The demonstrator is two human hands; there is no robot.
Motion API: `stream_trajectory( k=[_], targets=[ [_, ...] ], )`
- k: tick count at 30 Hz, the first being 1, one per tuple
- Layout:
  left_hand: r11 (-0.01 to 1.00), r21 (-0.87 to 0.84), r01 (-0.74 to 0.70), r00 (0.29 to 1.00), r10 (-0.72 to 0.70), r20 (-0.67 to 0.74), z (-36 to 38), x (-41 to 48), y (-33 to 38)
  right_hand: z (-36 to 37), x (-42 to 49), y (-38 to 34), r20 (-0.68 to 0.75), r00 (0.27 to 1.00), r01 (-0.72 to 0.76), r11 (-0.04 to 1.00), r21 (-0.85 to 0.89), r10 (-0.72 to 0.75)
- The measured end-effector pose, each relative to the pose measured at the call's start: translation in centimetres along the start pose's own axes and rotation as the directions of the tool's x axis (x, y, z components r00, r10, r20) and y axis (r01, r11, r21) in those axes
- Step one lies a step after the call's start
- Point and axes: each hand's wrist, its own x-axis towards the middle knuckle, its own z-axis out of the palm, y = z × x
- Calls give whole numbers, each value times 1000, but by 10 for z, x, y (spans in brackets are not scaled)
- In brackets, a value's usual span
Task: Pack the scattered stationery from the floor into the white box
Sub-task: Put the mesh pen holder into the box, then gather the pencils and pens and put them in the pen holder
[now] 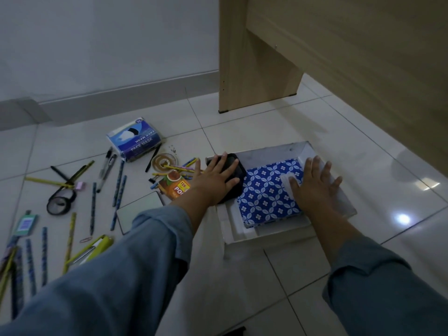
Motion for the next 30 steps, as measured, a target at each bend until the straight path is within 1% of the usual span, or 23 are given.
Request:
stream_trajectory(
  k=[2,5,8,11,13,14,16,18,21,22,23,25,27,28,30],
  targets=[
    [1000,-6,10,1000,-10,-8,-1,-1,2,1,0,0,1,1000,0,1000,-25,0],
    [996,-75,38,998,-42,-53,-1,-5,5,1,1,-2,-2,1000,-5,999,-36,5],
    [978,-185,92,987,-114,-114,5,-15,4,-6,-1,-16,-33,998,-57,997,45,58],
    [943,-312,117,975,-169,-142,16,-34,0,-10,-5,-39,-99,994,-23,981,190,42],
    [899,-419,125,962,-214,-173,22,-46,-5,-15,-10,-60,-195,981,82,929,362,-11],
    [870,-474,138,953,-247,-177,24,-51,-9,-19,-14,-72,-266,963,164,876,453,-43],
    [818,-553,162,932,-310,-186,24,-65,-20,-34,-25,-97,-420,904,343,733,587,-87],
    [771,-617,157,904,-364,-224,26,-82,-38,-51,-38,-125,-525,840,487,618,617,-137],
    [697,-700,158,866,-438,-241,32,-112,-70,-69,-62,-171,-583,745,657,506,559,-323],
    [685,-708,173,852,-465,-241,37,-122,-83,-70,-70,-189,-569,715,697,474,537,-407],
    [675,-712,193,834,-496,-244,42,-132,-96,-70,-79,-208,-521,693,720,450,528,-499],
    [622,-743,246,772,-590,-238,51,-151,-127,-61,-98,-250,-340,656,726,441,528,-673],
    [523,-797,301,677,-706,-208,61,-171,-160,-43,-119,-291,-125,605,719,472,510,-787],
    [467,-820,331,617,-765,-186,66,-181,-176,-31,-129,-310,-26,580,711,490,504,-814],
    [355,-852,385,472,-869,-149,77,-202,-211,-7,-150,-348,145,553,676,544,497,-820]
  ],
)
